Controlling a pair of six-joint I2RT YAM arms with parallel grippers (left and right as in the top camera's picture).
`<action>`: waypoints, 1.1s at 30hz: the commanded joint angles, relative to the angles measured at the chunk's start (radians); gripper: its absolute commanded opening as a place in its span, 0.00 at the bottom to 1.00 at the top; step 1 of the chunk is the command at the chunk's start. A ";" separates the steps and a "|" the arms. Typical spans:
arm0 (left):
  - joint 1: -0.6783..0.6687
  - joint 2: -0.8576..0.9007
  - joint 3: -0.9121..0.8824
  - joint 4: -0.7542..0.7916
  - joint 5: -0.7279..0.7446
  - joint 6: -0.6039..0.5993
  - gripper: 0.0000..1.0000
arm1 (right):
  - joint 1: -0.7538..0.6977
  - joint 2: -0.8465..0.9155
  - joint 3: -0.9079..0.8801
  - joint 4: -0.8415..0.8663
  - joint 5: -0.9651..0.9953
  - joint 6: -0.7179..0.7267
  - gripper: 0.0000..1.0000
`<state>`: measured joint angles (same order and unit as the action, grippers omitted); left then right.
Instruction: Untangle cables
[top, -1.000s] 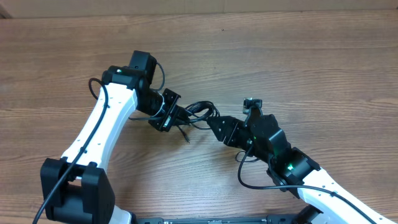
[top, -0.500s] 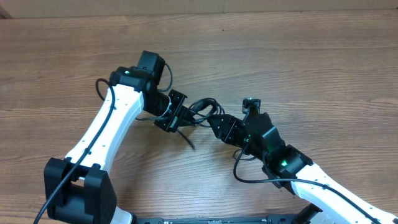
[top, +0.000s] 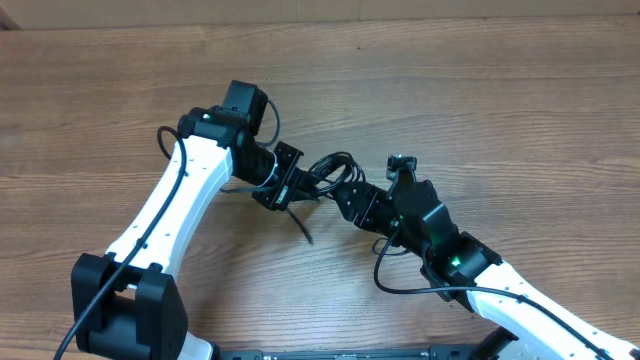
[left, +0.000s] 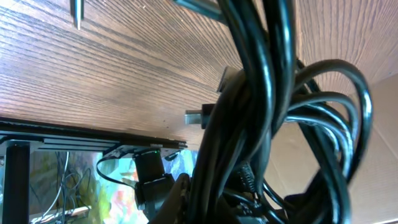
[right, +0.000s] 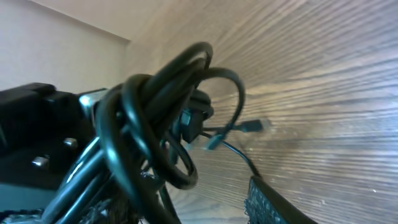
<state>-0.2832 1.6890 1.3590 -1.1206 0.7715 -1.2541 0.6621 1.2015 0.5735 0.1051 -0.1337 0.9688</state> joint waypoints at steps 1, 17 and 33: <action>-0.027 -0.009 -0.003 0.000 0.028 0.017 0.04 | 0.005 -0.003 0.011 0.023 0.015 0.001 0.52; -0.064 -0.009 -0.003 -0.007 0.140 0.115 0.04 | 0.005 -0.003 0.010 0.105 0.210 0.024 0.58; 0.054 -0.009 -0.003 0.004 0.077 0.382 0.04 | 0.004 -0.016 0.010 -0.158 0.414 -0.211 0.04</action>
<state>-0.3019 1.6894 1.3563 -1.1145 0.8898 -1.0035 0.6823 1.1843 0.5865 0.0422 0.1730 0.7811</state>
